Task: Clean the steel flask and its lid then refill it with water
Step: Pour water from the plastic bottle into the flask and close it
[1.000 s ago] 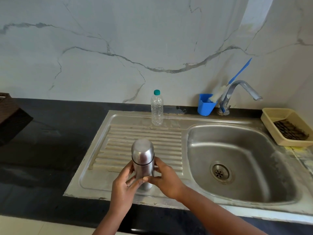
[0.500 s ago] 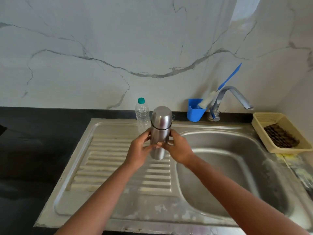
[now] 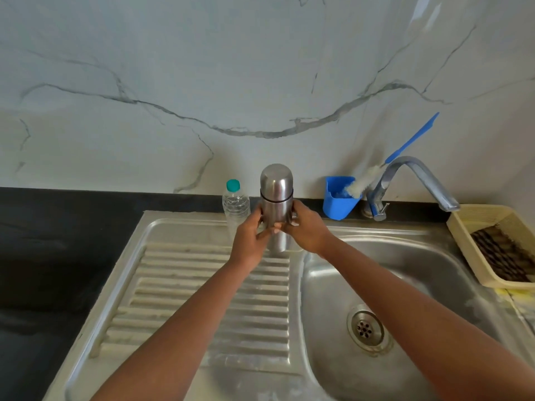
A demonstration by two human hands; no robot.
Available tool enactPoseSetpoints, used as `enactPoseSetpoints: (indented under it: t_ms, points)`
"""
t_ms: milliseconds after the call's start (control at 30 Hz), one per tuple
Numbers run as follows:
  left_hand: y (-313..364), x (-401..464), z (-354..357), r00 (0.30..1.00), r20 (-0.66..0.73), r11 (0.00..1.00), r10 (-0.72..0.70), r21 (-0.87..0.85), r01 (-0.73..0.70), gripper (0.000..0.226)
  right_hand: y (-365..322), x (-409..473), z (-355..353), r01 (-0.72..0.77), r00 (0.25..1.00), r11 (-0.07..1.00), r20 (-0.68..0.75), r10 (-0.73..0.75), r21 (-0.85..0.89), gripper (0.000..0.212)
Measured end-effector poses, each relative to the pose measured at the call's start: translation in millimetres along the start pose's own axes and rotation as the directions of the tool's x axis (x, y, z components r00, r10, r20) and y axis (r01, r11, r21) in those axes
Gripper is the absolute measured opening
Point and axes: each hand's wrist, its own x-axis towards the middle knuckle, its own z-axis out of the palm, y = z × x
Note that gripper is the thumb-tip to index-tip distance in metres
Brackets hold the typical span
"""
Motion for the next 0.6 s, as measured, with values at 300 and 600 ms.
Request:
enactPoseSetpoints:
  t_ms: [300,600]
  points:
    - [-16,9,13,1.0,-0.021,0.999,0.007,0.035,-0.006,0.051,10,9,2,0.01,1.0,1.0,-0.001,-0.01,0.03,0.05]
    - [-35,13,20,0.999,-0.034,0.997,-0.002,0.081,0.005,0.055,22,16,11,0.018,0.999,0.999,-0.038,-0.017,0.032,0.043]
